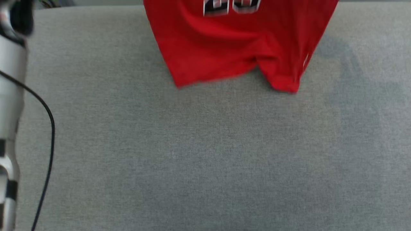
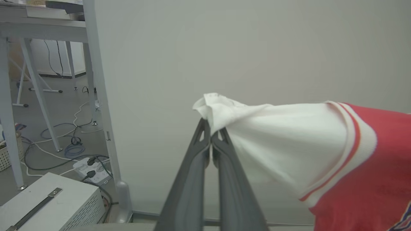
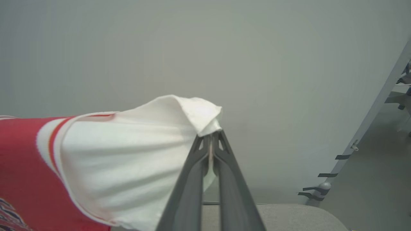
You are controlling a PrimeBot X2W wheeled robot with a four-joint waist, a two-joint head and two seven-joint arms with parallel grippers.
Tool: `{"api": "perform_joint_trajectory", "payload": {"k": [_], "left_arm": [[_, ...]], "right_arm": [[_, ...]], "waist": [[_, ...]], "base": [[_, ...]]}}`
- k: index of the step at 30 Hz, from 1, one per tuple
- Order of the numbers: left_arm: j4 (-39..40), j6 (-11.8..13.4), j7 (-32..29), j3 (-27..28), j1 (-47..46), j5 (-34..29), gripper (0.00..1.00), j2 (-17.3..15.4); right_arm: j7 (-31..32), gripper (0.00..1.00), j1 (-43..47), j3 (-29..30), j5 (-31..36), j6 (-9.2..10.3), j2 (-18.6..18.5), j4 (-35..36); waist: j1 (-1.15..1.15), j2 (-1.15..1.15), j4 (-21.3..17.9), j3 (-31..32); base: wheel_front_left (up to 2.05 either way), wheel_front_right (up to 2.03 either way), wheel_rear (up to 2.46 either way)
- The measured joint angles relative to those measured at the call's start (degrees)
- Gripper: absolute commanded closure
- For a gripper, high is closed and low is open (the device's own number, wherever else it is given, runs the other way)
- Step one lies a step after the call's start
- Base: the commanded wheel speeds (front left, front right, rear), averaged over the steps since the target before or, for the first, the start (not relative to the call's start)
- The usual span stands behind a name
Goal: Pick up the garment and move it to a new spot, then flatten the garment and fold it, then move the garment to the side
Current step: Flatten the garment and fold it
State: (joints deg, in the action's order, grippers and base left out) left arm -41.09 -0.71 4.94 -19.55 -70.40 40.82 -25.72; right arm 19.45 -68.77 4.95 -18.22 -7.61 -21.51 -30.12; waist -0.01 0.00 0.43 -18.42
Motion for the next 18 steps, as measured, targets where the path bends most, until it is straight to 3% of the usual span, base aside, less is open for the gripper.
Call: {"api": "perform_joint_trajectory", "payload": {"k": [9,18], "left_arm": [[-7.3,-1.3,4.7,0.8,-17.6,-2.1,1.0,0.3],[-15.8,-4.0,7.6,1.3,-20.0,-1.4,1.0,1.4]], "right_arm": [[-4.8,1.0,-17.1,-1.8,0.9,-0.02,-2.7,-6.0],[-6.7,1.0,-20.0,-7.1,-2.1,-0.01,-1.3,-11.6]], "waist": [[0.0,0.0,-1.7,-7.4],[-0.01,0.0,-2.2,-12.5]], "base": [[0.0,0.0,0.0],[0.0,0.0,0.0]]}}
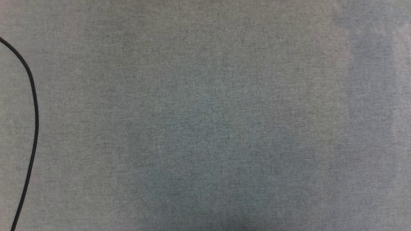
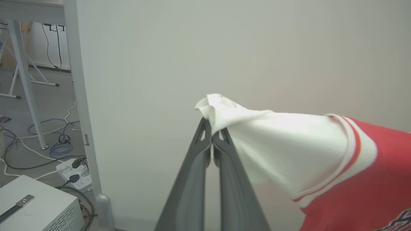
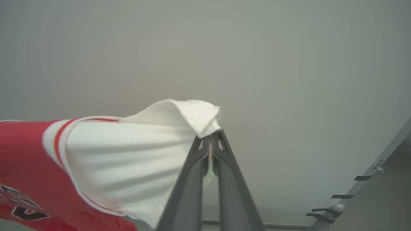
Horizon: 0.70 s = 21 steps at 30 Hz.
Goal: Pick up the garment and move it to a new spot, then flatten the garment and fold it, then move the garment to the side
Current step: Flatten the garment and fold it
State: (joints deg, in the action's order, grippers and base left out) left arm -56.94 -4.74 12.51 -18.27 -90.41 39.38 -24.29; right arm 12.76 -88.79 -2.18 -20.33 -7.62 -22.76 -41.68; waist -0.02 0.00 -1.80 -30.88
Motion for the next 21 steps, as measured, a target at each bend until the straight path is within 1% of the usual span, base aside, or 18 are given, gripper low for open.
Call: {"api": "perform_joint_trajectory", "payload": {"k": [4,7,11,13,17,21], "left_arm": [[-3.3,-1.1,1.0,-0.1,1.3,0.5,1.0,1.3],[-5.9,-1.7,1.1,-0.5,4.5,1.6,1.0,2.4],[-8.2,-2.3,1.1,-1.2,9.3,3.2,1.0,4.1],[-8.5,-2.4,1.1,-2.0,12.4,4.0,1.0,5.0],[-6.2,-2.6,1.1,-3.8,20.4,7.1,1.0,5.9],[-1.8,-2.6,1.6,-5.3,28.7,10.7,1.0,6.3]], "right_arm": [[-0.7,1.0,0.9,-3.2,-3.3,0.02,0.7,-1.9],[-1.4,1.0,3.4,-5.6,-6.3,0.02,1.4,-3.0],[-2.0,1.0,8.9,-9.8,-11.0,0.03,1.7,-2.8],[-2.5,1.0,13.0,-11.3,-14.1,0.03,1.7,-1.9],[-3.0,1.0,22.7,-14.0,-18.8,0.08,1.6,0.0],[-4.4,1.0,33.5,-15.3,-23.1,0.08,0.0,3.1]], "waist": [[0.0,0.0,0.2,-1.6],[0.0,0.0,0.5,-2.3],[0.0,0.0,0.7,-2.0],[0.01,0.0,0.8,-1.5],[0.01,0.0,0.7,0.2],[0.01,0.0,0.9,2.5]], "base": [[0.0,0.0,0.0],[0.0,0.0,0.0],[0.0,0.0,0.0],[0.0,0.0,0.0],[0.0,0.0,0.0],[0.0,0.0,0.0]]}}
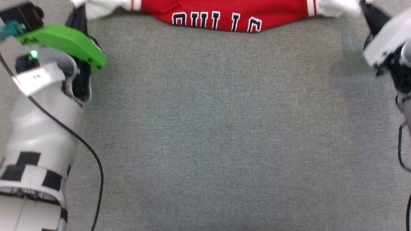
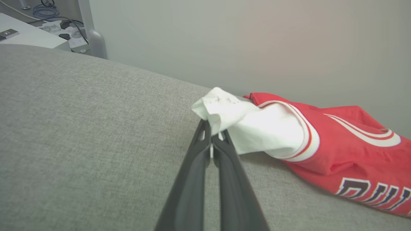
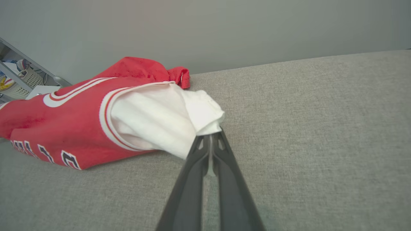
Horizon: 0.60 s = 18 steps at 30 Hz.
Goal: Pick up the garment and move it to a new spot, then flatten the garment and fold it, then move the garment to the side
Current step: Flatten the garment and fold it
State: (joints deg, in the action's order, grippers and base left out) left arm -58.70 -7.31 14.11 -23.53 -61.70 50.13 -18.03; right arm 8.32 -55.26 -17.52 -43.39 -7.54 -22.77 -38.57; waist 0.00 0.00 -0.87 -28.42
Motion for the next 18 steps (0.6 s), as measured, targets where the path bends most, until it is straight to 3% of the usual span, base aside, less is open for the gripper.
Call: {"api": "perform_joint_trajectory", "payload": {"k": [4,9,18], "left_arm": [[5.5,0.0,0.5,-1.0,7.9,1.4,1.0,-0.7],[14.1,0.0,0.6,3.8,19.3,-0.7,1.0,-2.8],[27.2,1.6,0.5,9.9,42.1,-7.1,1.0,-1.6]], "right_arm": [[-1.1,1.0,9.6,-0.6,-2.9,0.0,-1.6,3.4],[-2.1,1.0,19.3,0.1,-4.3,0.0,-3.0,6.7],[-1.1,1.0,36.8,4.1,-4.3,0.0,-3.3,13.7]], "waist": [[0.01,0.0,0.3,2.5],[0.01,0.0,0.3,6.0],[0.01,0.0,0.2,13.9]], "base": [[0.0,0.0,0.0],[0.0,0.0,0.0],[0.0,0.0,0.0]]}}
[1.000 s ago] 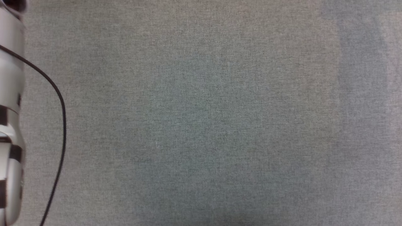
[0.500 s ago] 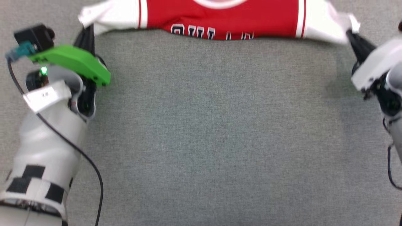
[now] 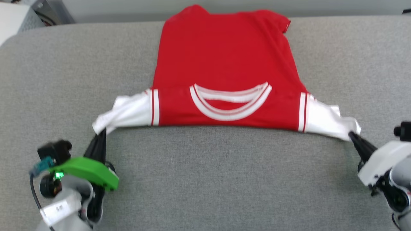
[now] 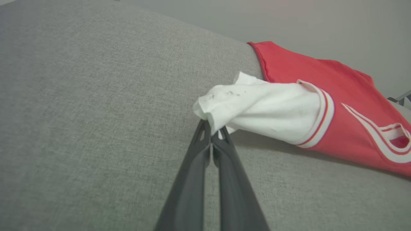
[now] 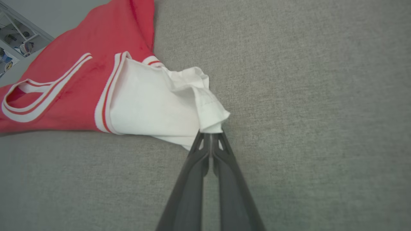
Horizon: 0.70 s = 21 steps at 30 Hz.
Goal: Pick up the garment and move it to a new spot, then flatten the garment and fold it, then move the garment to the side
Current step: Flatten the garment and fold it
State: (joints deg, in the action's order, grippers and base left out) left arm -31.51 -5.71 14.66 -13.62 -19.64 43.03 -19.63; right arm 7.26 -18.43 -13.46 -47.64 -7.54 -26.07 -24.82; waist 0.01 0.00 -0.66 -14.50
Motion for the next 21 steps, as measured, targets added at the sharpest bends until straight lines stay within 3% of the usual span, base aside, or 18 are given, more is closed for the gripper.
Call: {"api": "perform_joint_trajectory", "payload": {"k": [6,12,21], "left_arm": [[4.1,2.0,0.0,0.0,10.2,-0.9,1.0,0.7],[7.1,4.6,-0.7,-0.2,18.3,-0.3,1.0,1.5],[12.8,8.2,-0.6,0.3,26.1,-1.1,1.0,1.7]], "right_arm": [[2.0,1.0,11.5,5.9,0.9,0.0,2.3,5.1],[4.7,1.0,22.0,12.0,3.4,0.0,7.0,9.5],[8.5,1.0,32.1,18.3,10.9,0.0,12.7,13.8]], "waist": [[0.0,0.0,0.2,4.9],[0.0,0.0,0.7,8.8],[0.0,0.0,2.0,11.4]], "base": [[0.0,0.0,0.0],[0.0,0.0,0.0],[0.0,0.0,0.0]]}}
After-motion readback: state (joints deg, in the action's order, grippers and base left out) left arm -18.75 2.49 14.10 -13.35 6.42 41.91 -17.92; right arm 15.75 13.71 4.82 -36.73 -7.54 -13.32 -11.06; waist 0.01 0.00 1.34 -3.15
